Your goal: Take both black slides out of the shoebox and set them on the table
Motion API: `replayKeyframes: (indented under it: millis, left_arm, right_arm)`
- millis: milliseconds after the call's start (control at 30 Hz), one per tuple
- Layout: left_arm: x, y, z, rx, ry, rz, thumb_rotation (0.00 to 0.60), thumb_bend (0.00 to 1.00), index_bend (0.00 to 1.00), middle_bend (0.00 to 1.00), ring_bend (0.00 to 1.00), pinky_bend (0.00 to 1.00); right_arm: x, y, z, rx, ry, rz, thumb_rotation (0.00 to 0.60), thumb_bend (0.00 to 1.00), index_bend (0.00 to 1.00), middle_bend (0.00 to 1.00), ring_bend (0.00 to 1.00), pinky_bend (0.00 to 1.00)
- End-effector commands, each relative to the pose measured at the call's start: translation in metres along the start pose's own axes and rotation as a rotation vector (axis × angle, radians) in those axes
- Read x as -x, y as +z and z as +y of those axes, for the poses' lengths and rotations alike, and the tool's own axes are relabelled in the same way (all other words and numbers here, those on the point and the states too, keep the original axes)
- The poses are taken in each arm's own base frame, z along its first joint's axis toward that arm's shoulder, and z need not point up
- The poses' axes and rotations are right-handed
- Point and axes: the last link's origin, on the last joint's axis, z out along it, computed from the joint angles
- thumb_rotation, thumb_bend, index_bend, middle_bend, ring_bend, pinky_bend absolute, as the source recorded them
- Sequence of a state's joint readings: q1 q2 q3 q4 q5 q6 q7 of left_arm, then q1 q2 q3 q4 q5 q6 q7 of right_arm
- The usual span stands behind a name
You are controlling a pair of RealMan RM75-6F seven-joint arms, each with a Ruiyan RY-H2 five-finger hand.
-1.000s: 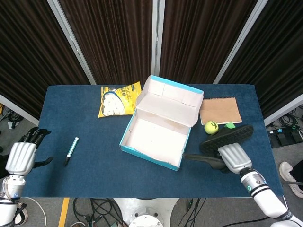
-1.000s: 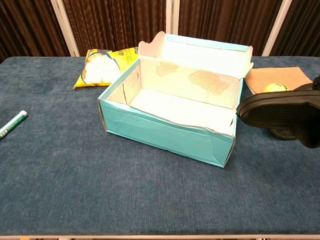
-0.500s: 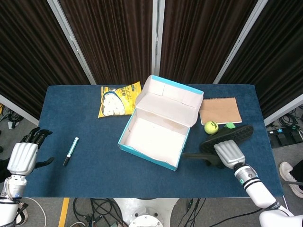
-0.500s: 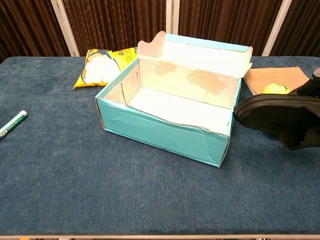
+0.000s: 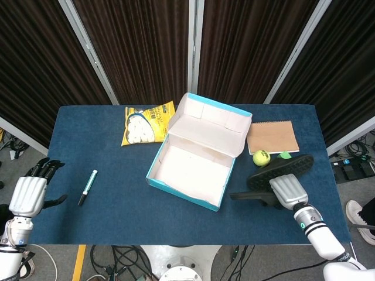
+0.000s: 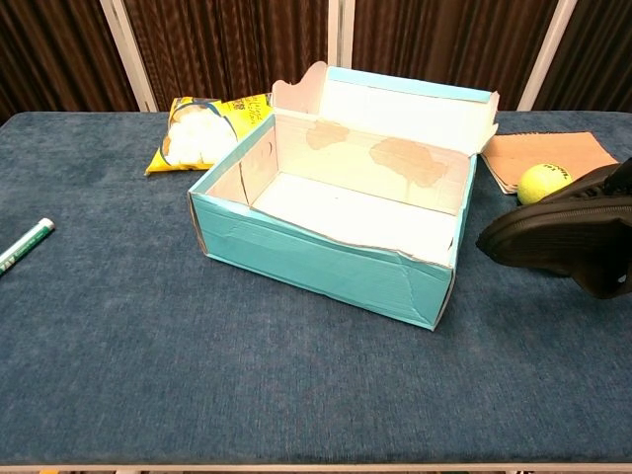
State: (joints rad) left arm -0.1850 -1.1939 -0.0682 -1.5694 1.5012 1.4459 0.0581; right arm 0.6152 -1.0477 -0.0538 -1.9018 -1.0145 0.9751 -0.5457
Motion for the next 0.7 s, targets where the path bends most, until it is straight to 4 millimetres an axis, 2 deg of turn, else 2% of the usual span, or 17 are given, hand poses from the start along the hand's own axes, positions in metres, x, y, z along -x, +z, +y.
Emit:
replayKeyframes:
  millis: [33, 167, 300, 367, 433, 533, 633, 700]
  left_arm:
    - [0.0, 0.0, 0.0, -0.002, 0.0, 0.0, 0.6, 0.07, 0.23, 0.2, 0.11, 0.32]
    - [0.0, 0.0, -0.001, -0.003, 0.0, 0.0, 0.6, 0.07, 0.23, 0.2, 0.11, 0.32]
    - [0.001, 0.0, -0.001, -0.004, -0.003, -0.003, 0.6, 0.07, 0.23, 0.2, 0.11, 0.32]
    - [0.001, -0.001, -0.002, -0.005, -0.003, -0.003, 0.6, 0.07, 0.23, 0.2, 0.11, 0.32]
    - [0.001, -0.001, -0.002, -0.007, -0.004, -0.002, 0.6, 0.07, 0.23, 0.2, 0.11, 0.32]
    - [0.001, -0.001, -0.003, -0.008, -0.004, 0.0, 0.6, 0.07, 0.23, 0.2, 0.11, 0.32]
    - [0.001, -0.001, -0.003, -0.006, -0.005, 0.001, 0.6, 0.07, 0.23, 0.2, 0.11, 0.32]
    - [0.0, -0.001, -0.002, -0.005, -0.005, 0.002, 0.6, 0.07, 0.23, 0.2, 0.11, 0.32]
  right_arm:
    - [0.0, 0.0, 0.0, 0.0, -0.007, -0.002, 0.6, 0.2, 0.55, 0.53, 0.44, 0.62]
    - [-0.001, 0.003, -0.003, -0.002, -0.014, 0.005, 0.6, 0.17, 0.53, 0.5, 0.42, 0.59]
    - [0.001, 0.005, -0.007, -0.011, -0.029, 0.0, 0.6, 0.1, 0.43, 0.43, 0.34, 0.52]
    - [0.001, 0.006, -0.008, -0.019, -0.029, 0.001, 0.6, 0.06, 0.34, 0.38, 0.27, 0.44]
    - [0.001, 0.006, -0.009, -0.027, -0.023, 0.008, 0.6, 0.01, 0.21, 0.29, 0.15, 0.32]
    - [-0.003, 0.006, -0.01, -0.038, -0.004, 0.032, 0.6, 0.0, 0.08, 0.16, 0.02, 0.16]
    - [-0.006, 0.006, -0.01, -0.05, 0.017, 0.061, 0.6, 0.0, 0.01, 0.06, 0.0, 0.05]
    - [-0.009, 0.005, -0.011, -0.058, 0.026, 0.084, 0.6, 0.0, 0.0, 0.02, 0.0, 0.01]
